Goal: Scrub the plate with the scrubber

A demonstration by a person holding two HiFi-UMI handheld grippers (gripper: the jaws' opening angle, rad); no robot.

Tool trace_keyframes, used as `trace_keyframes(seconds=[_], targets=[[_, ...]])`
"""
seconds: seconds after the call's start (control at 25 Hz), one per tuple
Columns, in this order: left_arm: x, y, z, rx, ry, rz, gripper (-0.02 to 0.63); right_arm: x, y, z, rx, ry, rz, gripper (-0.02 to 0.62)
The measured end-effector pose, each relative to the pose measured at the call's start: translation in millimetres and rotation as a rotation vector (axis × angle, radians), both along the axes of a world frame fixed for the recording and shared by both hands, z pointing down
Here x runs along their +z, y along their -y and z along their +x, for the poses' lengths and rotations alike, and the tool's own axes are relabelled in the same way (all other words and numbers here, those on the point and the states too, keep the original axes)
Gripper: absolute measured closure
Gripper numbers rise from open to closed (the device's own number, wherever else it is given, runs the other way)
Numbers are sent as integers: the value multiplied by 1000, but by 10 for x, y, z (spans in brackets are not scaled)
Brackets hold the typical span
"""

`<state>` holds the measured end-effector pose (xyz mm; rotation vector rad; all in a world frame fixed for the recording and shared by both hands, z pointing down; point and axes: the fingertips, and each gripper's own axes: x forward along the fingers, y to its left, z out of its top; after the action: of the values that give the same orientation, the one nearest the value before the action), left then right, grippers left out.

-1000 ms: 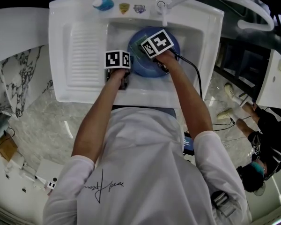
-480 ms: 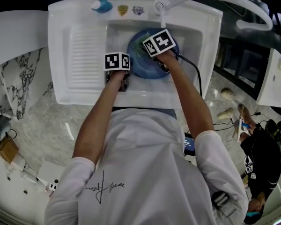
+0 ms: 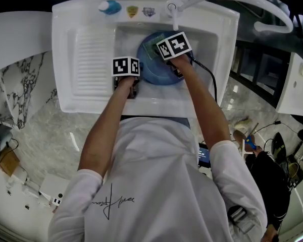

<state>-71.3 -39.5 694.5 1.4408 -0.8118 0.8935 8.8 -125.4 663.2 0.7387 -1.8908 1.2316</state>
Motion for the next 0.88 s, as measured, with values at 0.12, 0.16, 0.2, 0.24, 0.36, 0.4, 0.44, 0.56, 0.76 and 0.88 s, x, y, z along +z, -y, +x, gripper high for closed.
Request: trace_keyframes(seconds=[0.12, 0.16, 0.2, 0.24, 0.36, 0.4, 0.44, 0.56, 0.76, 0.88], targets=[[-3, 3, 1, -1, -3, -1, 523, -10, 42, 48, 22, -8, 10, 525], [-5, 4, 4, -1, -4, 0, 523, -14, 55, 67, 28, -10, 14, 525], [-8, 6, 6, -1, -4, 0, 523, -18, 68, 85, 35, -12, 17, 525], [-9, 8, 7, -1, -3, 1, 523, -20, 79, 104, 43, -15, 20, 524], [-10, 7, 9, -2, -5, -1, 523, -21, 98, 155, 70, -24, 26, 525], [-9, 6, 8, -1, -5, -1, 523, -18, 101, 170, 80, -27, 28, 524], [-7, 5, 6, -1, -6, -2, 523, -16, 104, 185, 91, -32, 31, 524], [-4, 6, 2, 2, -7, -3, 523, -19, 126, 239, 123, -48, 45, 524], [-5, 5, 1, 0, -8, -5, 523, -31, 153, 341, 174, -69, 65, 523], [-2, 12, -4, 0, -6, -3, 523, -39, 173, 424, 207, -87, 78, 523]])
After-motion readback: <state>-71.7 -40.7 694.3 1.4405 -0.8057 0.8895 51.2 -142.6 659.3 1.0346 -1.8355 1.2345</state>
